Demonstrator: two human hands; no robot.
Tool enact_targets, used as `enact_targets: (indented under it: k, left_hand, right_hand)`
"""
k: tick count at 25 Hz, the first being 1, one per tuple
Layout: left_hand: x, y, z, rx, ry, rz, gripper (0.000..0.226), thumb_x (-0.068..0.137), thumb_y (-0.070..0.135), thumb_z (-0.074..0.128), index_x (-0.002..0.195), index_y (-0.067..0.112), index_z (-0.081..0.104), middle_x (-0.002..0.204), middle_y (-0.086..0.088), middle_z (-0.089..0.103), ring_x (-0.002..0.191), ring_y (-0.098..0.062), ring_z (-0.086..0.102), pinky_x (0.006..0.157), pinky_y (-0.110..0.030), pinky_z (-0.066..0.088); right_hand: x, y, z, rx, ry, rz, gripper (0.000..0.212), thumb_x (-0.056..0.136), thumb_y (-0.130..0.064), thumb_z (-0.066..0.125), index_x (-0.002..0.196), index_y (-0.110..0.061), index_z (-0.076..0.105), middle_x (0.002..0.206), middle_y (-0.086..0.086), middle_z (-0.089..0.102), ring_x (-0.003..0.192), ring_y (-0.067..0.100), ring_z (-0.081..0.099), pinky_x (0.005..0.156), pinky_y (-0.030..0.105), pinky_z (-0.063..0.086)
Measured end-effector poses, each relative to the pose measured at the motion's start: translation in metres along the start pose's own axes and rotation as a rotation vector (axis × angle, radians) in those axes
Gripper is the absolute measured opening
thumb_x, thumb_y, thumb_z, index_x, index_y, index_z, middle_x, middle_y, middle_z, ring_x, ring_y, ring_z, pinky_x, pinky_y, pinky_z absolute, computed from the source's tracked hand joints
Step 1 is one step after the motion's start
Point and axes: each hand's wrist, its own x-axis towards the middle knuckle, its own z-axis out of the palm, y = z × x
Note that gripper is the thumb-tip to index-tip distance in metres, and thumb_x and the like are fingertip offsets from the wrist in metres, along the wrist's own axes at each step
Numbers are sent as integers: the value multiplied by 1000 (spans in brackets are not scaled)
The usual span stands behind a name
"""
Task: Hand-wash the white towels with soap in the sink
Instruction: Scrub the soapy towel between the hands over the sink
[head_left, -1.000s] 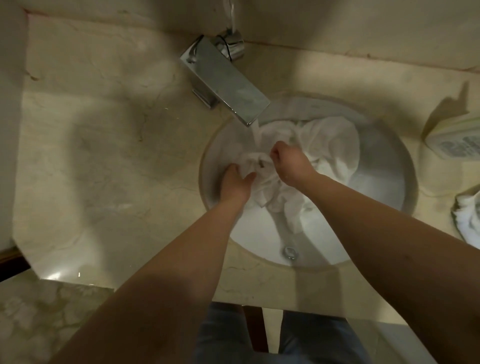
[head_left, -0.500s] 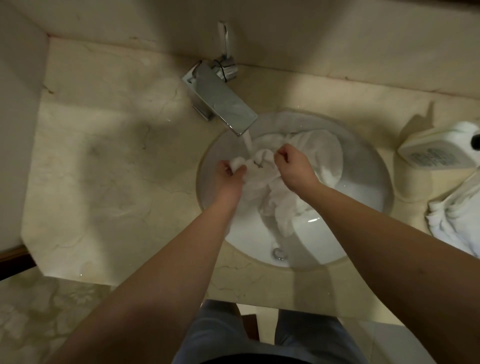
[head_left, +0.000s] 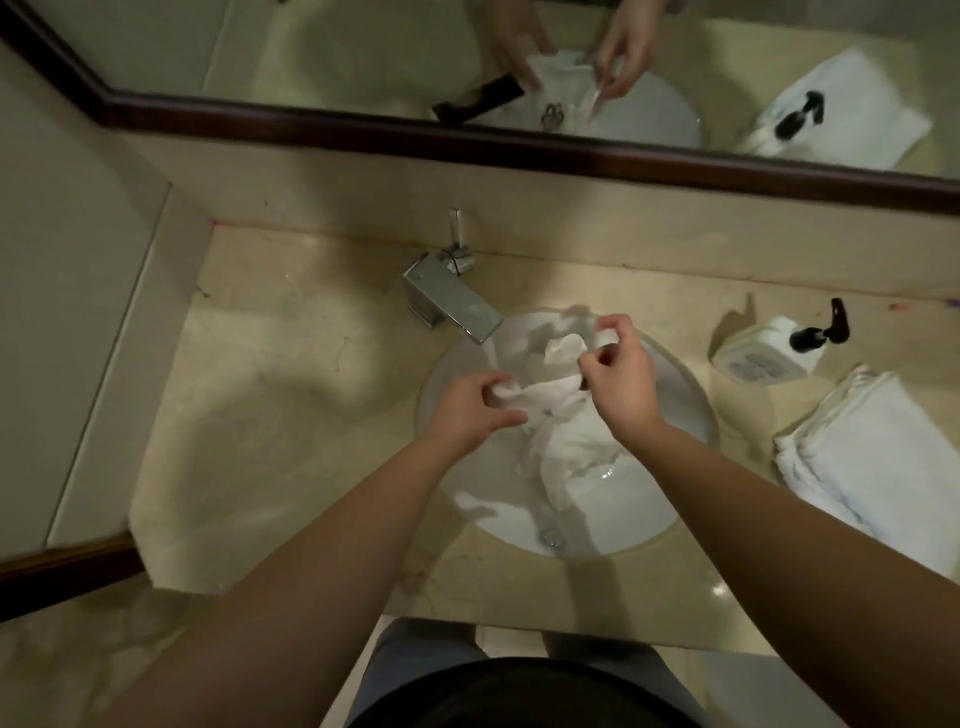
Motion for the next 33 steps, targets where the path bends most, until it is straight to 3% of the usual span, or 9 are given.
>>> enact_targets:
  k: [3,8,11,14,17,20,26,30,33]
  left_hand:
    - [-10,16,-15,-25,5,75,13,88,27,76,90,14,75,77,0,64,67,-9,54,66,-22,41]
    - [-13,39,-46,-4,108,267,11,92,20,70,82,16,70,90,2,48,79,-3,48,73,-9,36]
    - [-19,42,-59,-26,44,310,18,100,22,59,82,17,58,76,9,49,68,-3,44,69,-25,37]
    - [-31,47,-63,-12,-1,339,23,104,24,49,82,17,50,70,4,47,63,-8,41,64,-30,35]
    - [-43,60,-65,-83,53,371,23,104,23,49,81,18,51,69,4,49,62,-6,43,62,-24,38]
    - [-52,80,-68,-185,103,384,22,103,19,52,82,17,55,68,8,51,56,3,45,58,-14,39]
    - [-69,97,-49,-131,24,412,23,101,21,56,80,28,61,67,17,59,63,0,53,63,-18,42]
    - [-79,102,-34,-117,117,406,19,98,25,61,80,28,61,65,17,60,60,2,53,58,-15,41]
    - [-81,96,-18,-106,135,313,40,84,61,64,83,21,63,71,11,62,66,-8,57,63,-31,48]
  right_hand:
    - [-9,-12,-14,23,-56,1,26,91,-4,51,98,-23,68,69,1,67,59,15,63,60,28,53]
    - [-31,-24,-27,-160,-129,-13,25,92,-5,52,99,-10,75,88,2,70,75,16,63,72,25,52]
    - [-40,-21,-29,-254,-203,-103,6,92,-21,66,94,-17,71,99,-3,59,84,11,56,73,15,41]
    - [-44,-24,-29,-271,-216,-174,17,97,-28,59,88,-14,60,109,-1,54,103,13,49,84,24,36]
    - [-49,-39,-33,-174,-198,-142,27,100,-31,51,79,-14,52,79,9,61,71,17,51,65,33,39]
    - [-53,-58,-39,54,-163,-107,28,98,-29,55,76,-14,49,59,-3,43,53,10,36,53,28,31]
    - [-62,-79,-51,106,-397,-141,17,89,-43,69,100,-31,64,77,-6,67,67,8,63,62,24,49]
    - [-62,-77,-66,162,-432,-218,18,90,-37,69,80,-23,75,67,-8,68,63,4,60,61,20,47]
    - [-63,-65,-77,183,-359,-241,22,91,-32,68,79,-15,74,67,-5,67,61,5,60,60,22,48]
